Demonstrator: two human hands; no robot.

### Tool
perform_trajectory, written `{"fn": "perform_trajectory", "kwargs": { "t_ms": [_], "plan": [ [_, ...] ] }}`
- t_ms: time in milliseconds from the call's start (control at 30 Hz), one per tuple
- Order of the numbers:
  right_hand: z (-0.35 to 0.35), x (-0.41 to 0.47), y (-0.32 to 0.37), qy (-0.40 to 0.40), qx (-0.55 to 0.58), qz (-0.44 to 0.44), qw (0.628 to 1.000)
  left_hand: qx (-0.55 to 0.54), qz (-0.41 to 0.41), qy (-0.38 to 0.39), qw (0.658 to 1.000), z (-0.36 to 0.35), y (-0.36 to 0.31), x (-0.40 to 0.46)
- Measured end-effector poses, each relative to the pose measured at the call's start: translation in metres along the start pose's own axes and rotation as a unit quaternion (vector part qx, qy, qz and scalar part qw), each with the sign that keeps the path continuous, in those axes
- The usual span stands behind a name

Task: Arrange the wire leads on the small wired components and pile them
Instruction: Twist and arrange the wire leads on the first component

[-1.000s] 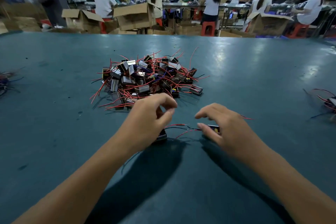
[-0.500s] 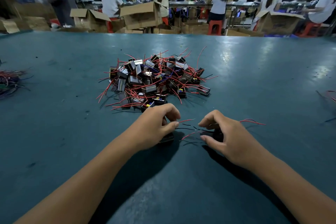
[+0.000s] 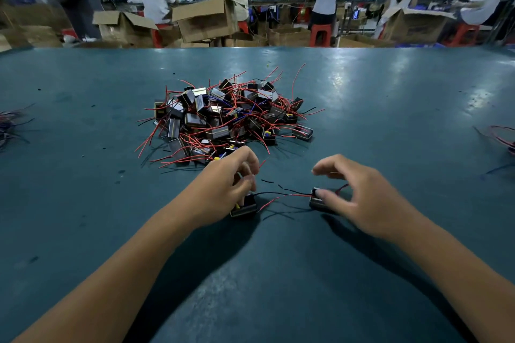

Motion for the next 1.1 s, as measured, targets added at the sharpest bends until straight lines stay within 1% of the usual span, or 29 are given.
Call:
{"fn": "perform_trajectory", "kwargs": {
  "t_ms": [67, 100, 267, 367, 500, 600, 700, 767, 833, 900, 1000, 1100],
  "plan": [
    [-0.014, 0.0, 0.002, 0.047, -0.028, 0.013, 0.998, 0.002, 0.001, 0.006, 1.0, 0.0, 0.001, 0.0],
    [-0.017, 0.0, 0.003, 0.055, -0.042, 0.021, 0.997, 0.001, 0.002, 0.007, 1.0, 0.0, 0.002, 0.0],
    [-0.007, 0.002, -0.009, 0.051, -0.105, 0.027, 0.993, -0.017, 0.012, 0.02, 1.0, 0.001, 0.004, 0.0],
    [0.0, 0.002, -0.016, 0.051, -0.104, 0.014, 0.993, -0.049, 0.017, 0.026, 0.998, 0.001, 0.004, 0.0],
    [-0.001, 0.001, -0.02, 0.077, -0.102, -0.003, 0.992, -0.114, 0.04, 0.016, 0.993, 0.007, 0.009, -0.001],
    [-0.001, -0.001, -0.011, 0.057, -0.098, 0.007, 0.993, -0.107, 0.033, -0.018, 0.994, 0.017, 0.011, 0.0],
    [-0.001, -0.006, 0.015, -0.009, -0.075, 0.052, 0.996, -0.101, 0.023, -0.059, 0.993, 0.029, 0.01, 0.001],
    [-0.006, -0.009, 0.035, -0.04, -0.072, 0.087, 0.993, -0.107, 0.027, -0.044, 0.993, 0.027, 0.01, 0.0],
    [-0.019, -0.011, 0.048, -0.034, -0.093, 0.109, 0.989, -0.095, 0.037, -0.015, 0.995, 0.022, 0.012, 0.0],
    [-0.027, -0.012, 0.054, -0.024, -0.103, 0.113, 0.988, -0.054, 0.03, 0.025, 0.998, 0.016, 0.012, -0.001],
    [-0.028, -0.012, 0.057, -0.02, -0.076, 0.109, 0.991, 0.005, 0.013, 0.088, 0.996, 0.006, 0.007, -0.003],
    [-0.028, -0.013, 0.059, -0.02, -0.069, 0.114, 0.991, 0.022, 0.001, 0.091, 0.996, 0.007, 0.003, -0.004]
  ]
}}
Point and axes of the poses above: each hand's wrist, its own x-axis towards the middle knuckle, its own z-axis out of the back of the hand, y = z × x, the point moved 9 cm from there along x, towards the middle knuckle, and after that the axes turned 4 degrees about -z, right-handed, at the moved point
